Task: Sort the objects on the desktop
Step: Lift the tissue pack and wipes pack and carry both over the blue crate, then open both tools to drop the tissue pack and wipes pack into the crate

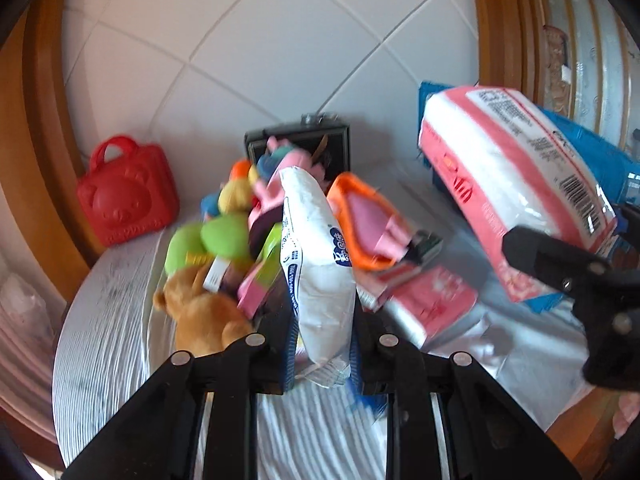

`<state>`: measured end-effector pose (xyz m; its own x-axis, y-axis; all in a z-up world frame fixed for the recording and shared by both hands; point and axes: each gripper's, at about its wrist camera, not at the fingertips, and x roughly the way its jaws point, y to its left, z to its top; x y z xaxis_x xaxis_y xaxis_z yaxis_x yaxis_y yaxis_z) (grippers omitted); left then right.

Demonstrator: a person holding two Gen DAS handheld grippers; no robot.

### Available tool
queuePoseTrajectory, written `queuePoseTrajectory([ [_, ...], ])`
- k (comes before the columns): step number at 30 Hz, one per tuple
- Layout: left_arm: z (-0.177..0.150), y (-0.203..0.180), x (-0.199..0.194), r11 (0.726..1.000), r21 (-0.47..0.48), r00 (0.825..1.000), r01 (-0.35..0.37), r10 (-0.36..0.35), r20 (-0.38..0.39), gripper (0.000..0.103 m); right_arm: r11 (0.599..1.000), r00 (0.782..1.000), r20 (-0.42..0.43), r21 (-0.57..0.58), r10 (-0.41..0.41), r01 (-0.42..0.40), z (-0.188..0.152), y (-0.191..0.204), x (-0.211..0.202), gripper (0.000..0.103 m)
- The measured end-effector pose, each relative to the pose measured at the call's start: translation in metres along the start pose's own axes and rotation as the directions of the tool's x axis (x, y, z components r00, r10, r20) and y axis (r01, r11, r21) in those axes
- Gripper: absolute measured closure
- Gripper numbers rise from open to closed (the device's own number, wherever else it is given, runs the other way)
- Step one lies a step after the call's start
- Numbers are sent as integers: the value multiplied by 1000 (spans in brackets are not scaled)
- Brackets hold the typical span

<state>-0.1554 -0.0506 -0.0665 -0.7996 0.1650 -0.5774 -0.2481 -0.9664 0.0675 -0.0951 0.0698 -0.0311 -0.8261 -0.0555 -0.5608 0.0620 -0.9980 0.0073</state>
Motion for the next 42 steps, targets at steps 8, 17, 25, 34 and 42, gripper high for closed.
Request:
queuePoseTrajectory([
  [8,88,-82,-7,997,56,983,59,-68,171,82,994,976,193,57,-106,97,47,-89,-55,14],
  [17,183,-194,17,986,91,962,143,-160,220,82,963,925,277,142,-259,227,101,-221,-77,14],
  [25,257,-288,59,966,120,961,230,-245,126,82,928,911,214,206,-352,310,153,-333,-45,14],
  [34,292,-365,153,951,122,955,283,-268,-130,82,878,894,72,239,-443,415,170,-441,21,14],
  [42,265,-394,230,959,165,922,229,-160,-351,82,854,882,-133,223,-451,471,143,-474,82,14],
])
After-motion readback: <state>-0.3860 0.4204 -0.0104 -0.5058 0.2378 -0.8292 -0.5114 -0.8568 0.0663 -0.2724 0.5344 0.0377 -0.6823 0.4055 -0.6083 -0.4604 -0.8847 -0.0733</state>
